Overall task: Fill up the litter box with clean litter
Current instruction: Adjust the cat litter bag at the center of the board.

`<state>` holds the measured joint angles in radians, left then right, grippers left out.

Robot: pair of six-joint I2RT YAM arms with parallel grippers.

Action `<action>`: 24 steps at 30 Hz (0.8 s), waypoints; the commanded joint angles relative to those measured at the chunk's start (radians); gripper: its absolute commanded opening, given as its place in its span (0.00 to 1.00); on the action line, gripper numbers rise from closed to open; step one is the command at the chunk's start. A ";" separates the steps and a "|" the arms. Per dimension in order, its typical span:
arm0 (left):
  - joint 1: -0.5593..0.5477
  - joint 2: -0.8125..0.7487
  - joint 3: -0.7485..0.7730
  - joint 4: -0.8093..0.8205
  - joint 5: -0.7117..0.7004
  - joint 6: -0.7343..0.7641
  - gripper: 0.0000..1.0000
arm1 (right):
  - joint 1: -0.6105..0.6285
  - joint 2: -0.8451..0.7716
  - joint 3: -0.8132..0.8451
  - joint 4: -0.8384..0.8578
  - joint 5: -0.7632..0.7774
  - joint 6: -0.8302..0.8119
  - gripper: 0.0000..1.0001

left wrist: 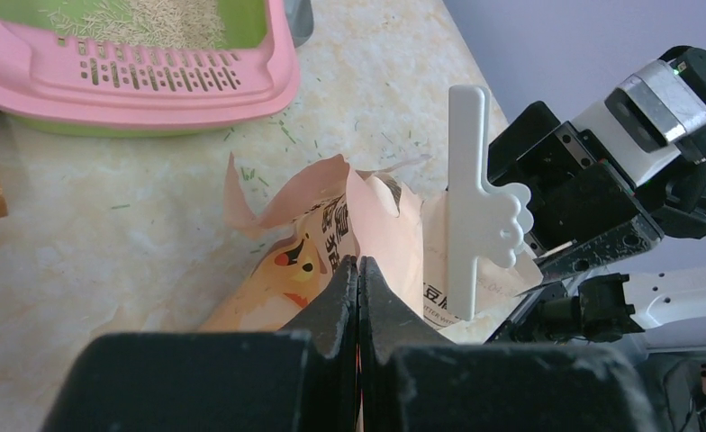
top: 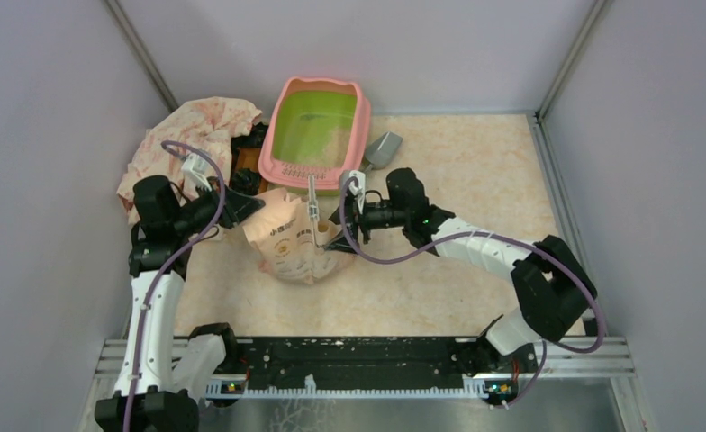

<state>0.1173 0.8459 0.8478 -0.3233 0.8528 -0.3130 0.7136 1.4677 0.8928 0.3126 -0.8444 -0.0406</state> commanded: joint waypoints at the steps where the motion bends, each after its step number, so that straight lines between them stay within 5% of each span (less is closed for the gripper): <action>1: -0.004 0.005 0.035 -0.017 -0.040 0.037 0.00 | 0.033 0.057 0.088 0.102 -0.047 -0.045 0.63; 4: -0.005 0.005 0.040 -0.029 -0.049 0.042 0.00 | 0.033 0.114 0.109 0.137 -0.085 -0.021 0.48; 8: -0.003 0.011 0.045 -0.046 -0.067 0.044 0.00 | 0.032 0.138 0.124 0.151 -0.104 0.001 0.05; 9: -0.004 0.012 0.046 -0.052 -0.071 0.045 0.00 | 0.031 0.137 0.122 0.151 -0.109 0.005 0.00; 12: -0.003 0.008 0.045 -0.059 -0.074 0.045 0.06 | 0.024 0.120 0.111 0.152 -0.112 0.017 0.00; 19: -0.002 -0.039 0.016 -0.049 -0.026 0.018 0.41 | -0.052 0.074 0.076 0.207 -0.108 0.130 0.00; 24: -0.004 -0.112 -0.020 -0.051 -0.028 0.001 0.50 | -0.088 0.097 0.090 0.208 -0.114 0.168 0.00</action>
<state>0.1173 0.7933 0.8478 -0.3824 0.8089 -0.3004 0.6617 1.6051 0.9684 0.4217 -0.9352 0.0711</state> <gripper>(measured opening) 0.479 0.017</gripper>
